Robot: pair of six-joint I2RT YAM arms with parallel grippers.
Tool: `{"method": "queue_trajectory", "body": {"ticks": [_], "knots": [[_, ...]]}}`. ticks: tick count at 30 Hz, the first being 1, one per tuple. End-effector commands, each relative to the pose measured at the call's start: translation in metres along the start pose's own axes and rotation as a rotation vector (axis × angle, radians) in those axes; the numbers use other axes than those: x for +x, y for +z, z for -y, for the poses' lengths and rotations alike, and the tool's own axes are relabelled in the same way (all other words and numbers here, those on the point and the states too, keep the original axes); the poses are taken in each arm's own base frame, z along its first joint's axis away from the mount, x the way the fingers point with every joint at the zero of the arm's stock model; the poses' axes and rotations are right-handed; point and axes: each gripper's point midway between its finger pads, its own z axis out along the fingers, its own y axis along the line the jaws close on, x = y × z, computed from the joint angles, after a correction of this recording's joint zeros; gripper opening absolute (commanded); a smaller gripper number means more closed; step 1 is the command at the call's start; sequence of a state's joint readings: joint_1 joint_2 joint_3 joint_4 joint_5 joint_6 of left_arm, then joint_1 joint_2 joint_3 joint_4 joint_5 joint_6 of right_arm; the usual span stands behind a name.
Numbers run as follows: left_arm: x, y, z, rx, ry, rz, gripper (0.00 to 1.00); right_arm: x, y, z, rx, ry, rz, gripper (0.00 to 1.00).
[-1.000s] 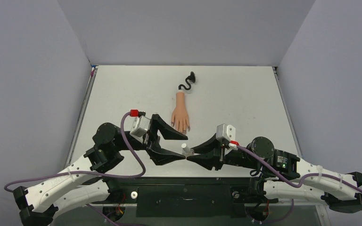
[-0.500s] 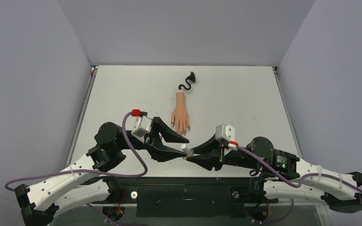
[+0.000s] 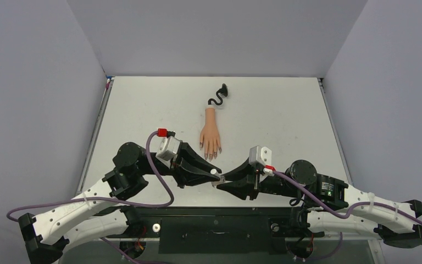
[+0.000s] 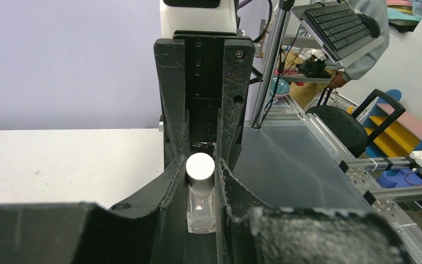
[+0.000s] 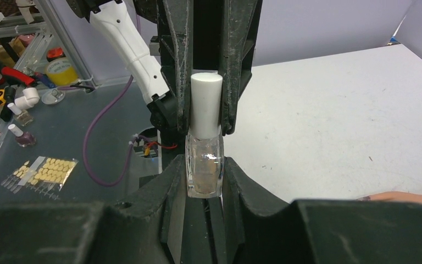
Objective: Paint the nails
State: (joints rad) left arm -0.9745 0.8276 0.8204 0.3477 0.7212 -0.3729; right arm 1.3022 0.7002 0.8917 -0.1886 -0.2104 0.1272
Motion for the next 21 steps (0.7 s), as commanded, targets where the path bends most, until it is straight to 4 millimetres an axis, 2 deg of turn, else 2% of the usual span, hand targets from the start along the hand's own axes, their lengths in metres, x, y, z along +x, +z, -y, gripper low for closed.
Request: {"method": "queue_trajectory", "body": {"ticks": [1,7,9,13,17,21], "knots": [[-0.006,-0.002,0.005,0.002,0.037,0.011,0.0,-0.025,-0.004,0.008,0.054,-0.006,0.067,0.0],[0.001,-0.003,-0.017,-0.122,0.026,-0.023,0.0,-0.025,-0.005,0.035,0.214,0.006,0.049,0.0],[0.005,-0.002,-0.032,-0.198,0.012,-0.043,0.0,-0.02,-0.005,0.053,0.312,0.011,0.021,0.0],[0.015,-0.002,-0.064,-0.351,-0.027,-0.081,0.0,-0.015,-0.001,0.068,0.404,0.018,-0.011,0.0],[0.017,-0.009,-0.103,-0.575,-0.109,-0.047,0.0,-0.014,-0.001,0.086,0.517,0.029,-0.022,0.0],[0.017,-0.01,-0.117,-0.65,-0.144,-0.02,0.0,-0.013,-0.004,0.099,0.604,0.038,-0.03,0.0]]}}
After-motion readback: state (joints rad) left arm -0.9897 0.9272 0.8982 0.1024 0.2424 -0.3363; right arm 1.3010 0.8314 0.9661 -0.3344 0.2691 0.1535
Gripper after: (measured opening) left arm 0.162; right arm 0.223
